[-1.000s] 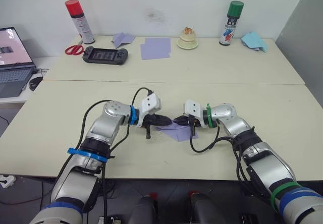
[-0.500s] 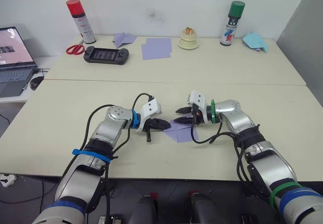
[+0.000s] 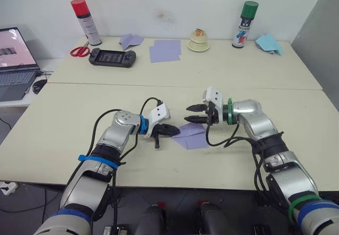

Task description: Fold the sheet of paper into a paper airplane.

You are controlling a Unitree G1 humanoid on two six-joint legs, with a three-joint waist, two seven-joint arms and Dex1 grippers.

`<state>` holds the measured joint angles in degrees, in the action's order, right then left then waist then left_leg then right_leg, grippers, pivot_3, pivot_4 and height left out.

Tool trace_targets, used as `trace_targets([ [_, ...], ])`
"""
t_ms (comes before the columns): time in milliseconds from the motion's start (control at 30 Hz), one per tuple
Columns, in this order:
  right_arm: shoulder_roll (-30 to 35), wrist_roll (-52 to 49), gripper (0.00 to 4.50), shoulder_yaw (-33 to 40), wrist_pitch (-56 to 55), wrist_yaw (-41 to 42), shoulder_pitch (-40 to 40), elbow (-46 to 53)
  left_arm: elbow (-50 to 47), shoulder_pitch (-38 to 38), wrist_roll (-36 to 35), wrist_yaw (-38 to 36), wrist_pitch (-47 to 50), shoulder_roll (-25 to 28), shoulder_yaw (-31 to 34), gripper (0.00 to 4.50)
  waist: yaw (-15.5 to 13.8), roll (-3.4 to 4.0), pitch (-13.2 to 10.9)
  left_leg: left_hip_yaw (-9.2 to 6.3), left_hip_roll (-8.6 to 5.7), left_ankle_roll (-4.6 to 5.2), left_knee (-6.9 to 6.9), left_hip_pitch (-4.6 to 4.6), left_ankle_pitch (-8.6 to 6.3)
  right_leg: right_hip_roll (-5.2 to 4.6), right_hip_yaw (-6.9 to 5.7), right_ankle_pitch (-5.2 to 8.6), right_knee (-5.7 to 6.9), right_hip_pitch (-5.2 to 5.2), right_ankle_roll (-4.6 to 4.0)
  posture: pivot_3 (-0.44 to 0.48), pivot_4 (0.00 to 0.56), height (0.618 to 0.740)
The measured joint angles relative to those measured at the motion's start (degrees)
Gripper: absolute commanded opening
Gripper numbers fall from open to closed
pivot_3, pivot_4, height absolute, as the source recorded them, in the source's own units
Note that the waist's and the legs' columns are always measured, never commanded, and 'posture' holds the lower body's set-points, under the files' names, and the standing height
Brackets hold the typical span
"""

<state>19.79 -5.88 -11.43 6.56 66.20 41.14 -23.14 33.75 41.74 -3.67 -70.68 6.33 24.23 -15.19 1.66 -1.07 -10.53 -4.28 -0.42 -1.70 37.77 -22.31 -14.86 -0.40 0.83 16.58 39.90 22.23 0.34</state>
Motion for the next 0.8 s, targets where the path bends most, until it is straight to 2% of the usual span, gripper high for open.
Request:
trace_targets([
  [100, 1.0, 0.2, 0.09, -1.2, -0.6, -0.3, -6.3, 7.1, 0.0, 0.0, 0.1, 0.1, -0.2, 0.0, -0.1, 0.00, 0.0, 0.00, 0.0, -0.02, -0.01, 0.00, 0.05, -0.05, 0.00, 0.00, -0.02, 0.00, 0.00, 0.01, 0.01, 0.000, 0.150, 0.740],
  [133, 1.2, 0.4, 0.04, -1.7, -0.9, -0.6, -8.0, 8.5, 0.0, 0.0, 0.1, 0.1, -0.3, 0.0, -0.1, 0.00, 0.0, 0.00, 0.0, -0.02, -0.01, 0.00, 0.05, -0.05, 0.00, 0.00, -0.02, 0.00, 0.00, 0.01, 0.01, 0.000, 0.150, 0.740],
  [433, 1.1, 6.1, 0.04, -3.4, -2.7, -12.1, -13.8, 9.4, 0.1, 0.1, 0.3, 0.1, -0.6, 0.0, -0.2, 0.00, 0.0, 0.00, 0.0, -0.01, -0.02, 0.00, 0.05, -0.05, 0.00, 0.01, -0.01, 0.01, -0.01, 0.01, 0.01, 0.000, 0.150, 0.740],
  [800, 1.0, 7.8, 0.04, -4.5, -2.1, -15.7, -14.8, 10.3, 0.5, 0.4, 0.8, 0.1, -0.8, -0.3, -0.2, 0.00, 0.0, -0.01, 0.0, -0.04, -0.02, 0.00, 0.06, -0.04, 0.00, 0.02, -0.04, 0.02, -0.01, -0.02, 0.03, 0.000, 0.150, 0.740],
])
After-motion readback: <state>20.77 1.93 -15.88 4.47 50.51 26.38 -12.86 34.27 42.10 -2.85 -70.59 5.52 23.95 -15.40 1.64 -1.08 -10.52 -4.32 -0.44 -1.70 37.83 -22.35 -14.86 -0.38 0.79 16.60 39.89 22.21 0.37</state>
